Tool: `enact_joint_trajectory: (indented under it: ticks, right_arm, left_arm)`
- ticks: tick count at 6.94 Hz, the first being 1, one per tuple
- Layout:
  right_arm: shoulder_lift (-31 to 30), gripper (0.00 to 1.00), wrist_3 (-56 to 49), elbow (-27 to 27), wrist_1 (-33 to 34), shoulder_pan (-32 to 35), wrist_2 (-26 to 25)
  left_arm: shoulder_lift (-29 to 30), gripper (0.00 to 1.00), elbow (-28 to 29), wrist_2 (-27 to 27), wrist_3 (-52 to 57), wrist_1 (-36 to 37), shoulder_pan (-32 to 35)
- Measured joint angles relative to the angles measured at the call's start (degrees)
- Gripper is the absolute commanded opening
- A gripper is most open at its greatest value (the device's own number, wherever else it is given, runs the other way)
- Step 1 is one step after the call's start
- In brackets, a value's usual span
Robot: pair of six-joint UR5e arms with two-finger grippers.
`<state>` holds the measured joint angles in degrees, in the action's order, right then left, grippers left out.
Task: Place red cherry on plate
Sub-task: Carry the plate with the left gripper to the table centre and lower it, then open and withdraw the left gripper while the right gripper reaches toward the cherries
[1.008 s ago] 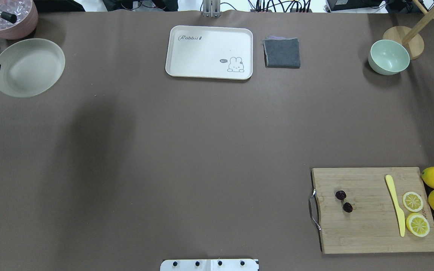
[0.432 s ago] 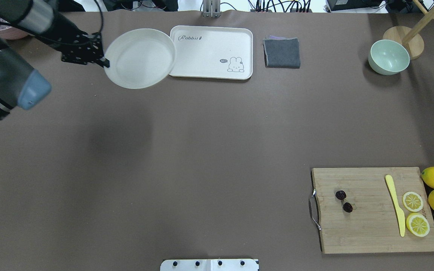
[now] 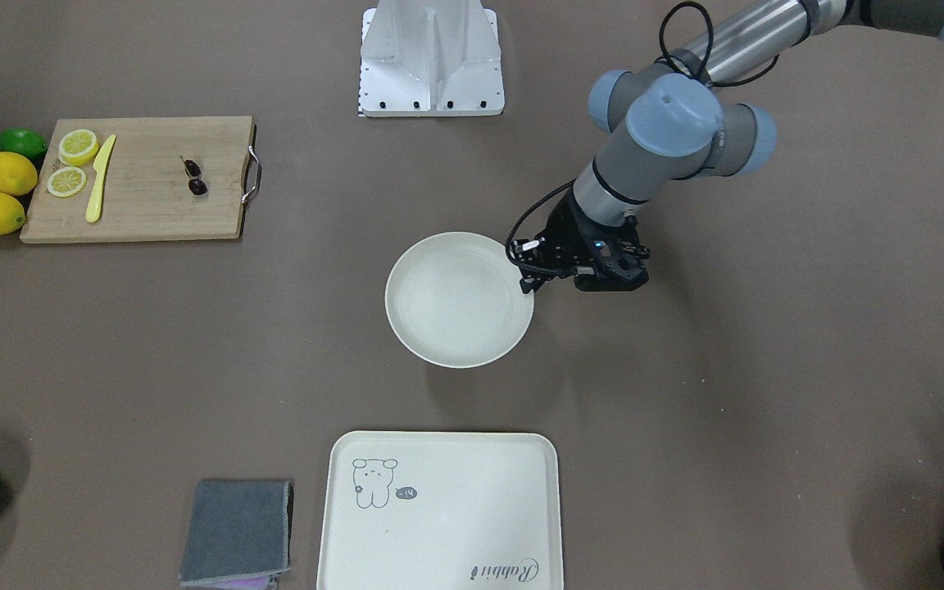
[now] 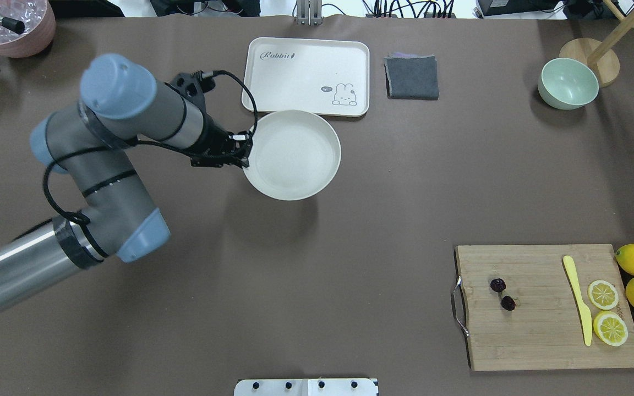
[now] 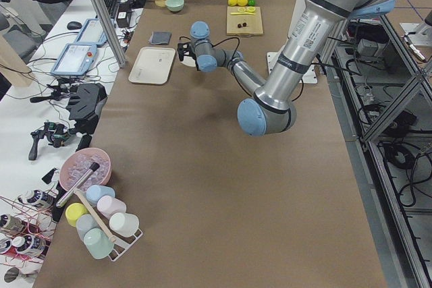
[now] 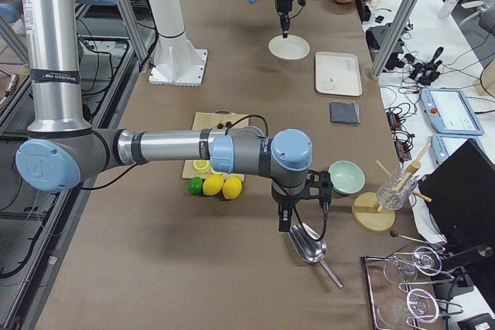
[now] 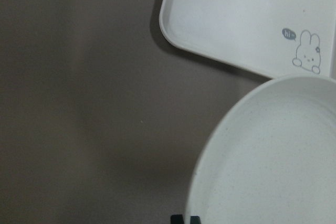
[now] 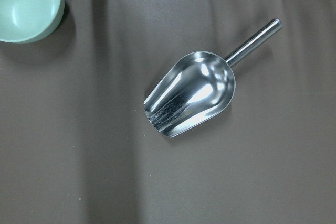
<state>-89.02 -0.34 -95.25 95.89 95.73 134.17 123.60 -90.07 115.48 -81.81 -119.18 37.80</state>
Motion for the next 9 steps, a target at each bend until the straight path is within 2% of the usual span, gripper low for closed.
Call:
enact_joint_trajectory:
  ticks: [2, 5, 6, 7, 9]
  right_arm:
    - [0.1, 1.0, 5.84, -3.43, 0.0, -2.07, 0.19]
    - [-0.04, 1.0, 23.84, -14.15, 0.02, -10.81, 0.37]
    - [-0.07, 1.0, 30.43, -17.79, 0.01, -14.62, 0.18]
    - [-0.1, 1.0, 35.82, -20.76, 0.0, -18.04, 0.02]
    - [-0.27, 1.0, 44.91, -25.39, -0.08, -25.02, -2.08]
  left_arm:
    - [-0.06, 0.0, 0.51, -6.67, -1.09, 0.0, -6.25]
    - [-0.93, 0.0, 1.5, -8.85, -0.98, -0.02, -8.12]
    - [-1.22, 0.3, 1.39, -8.85, -0.87, -0.04, -8.18]
    - [-1.31, 0.97, 1.24, -8.81, -0.83, -0.03, -8.23]
    - [-1.46, 0.98, 0.04, -8.92, -0.51, -0.04, -7.87]
